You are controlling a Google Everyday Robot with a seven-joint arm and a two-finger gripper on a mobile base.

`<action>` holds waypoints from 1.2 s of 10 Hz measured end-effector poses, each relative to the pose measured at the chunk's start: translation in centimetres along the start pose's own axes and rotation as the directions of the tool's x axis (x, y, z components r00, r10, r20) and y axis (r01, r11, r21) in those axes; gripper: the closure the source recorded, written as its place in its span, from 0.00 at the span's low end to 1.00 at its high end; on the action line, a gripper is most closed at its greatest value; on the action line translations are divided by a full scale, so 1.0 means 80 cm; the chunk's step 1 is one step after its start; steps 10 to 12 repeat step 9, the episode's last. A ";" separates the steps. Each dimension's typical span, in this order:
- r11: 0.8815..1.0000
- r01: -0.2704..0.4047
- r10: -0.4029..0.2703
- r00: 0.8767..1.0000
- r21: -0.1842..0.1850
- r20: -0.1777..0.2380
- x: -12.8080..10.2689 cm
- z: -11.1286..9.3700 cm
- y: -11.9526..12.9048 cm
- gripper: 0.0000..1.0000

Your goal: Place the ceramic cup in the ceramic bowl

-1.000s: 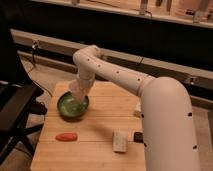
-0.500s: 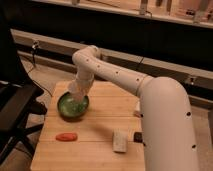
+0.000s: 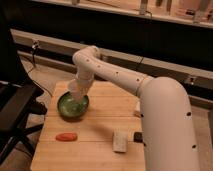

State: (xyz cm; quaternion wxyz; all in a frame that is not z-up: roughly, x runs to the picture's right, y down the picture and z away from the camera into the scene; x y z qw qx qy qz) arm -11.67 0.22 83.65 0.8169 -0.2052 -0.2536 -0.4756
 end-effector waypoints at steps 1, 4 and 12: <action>1.000 -0.019 0.019 1.000 0.007 -0.006 0.006 -0.002 -0.009 0.53; 0.999 -0.040 0.039 0.999 0.011 0.019 0.012 0.003 -0.022 0.24; 1.000 -0.004 0.004 0.995 -0.008 0.096 0.005 0.030 -0.027 0.23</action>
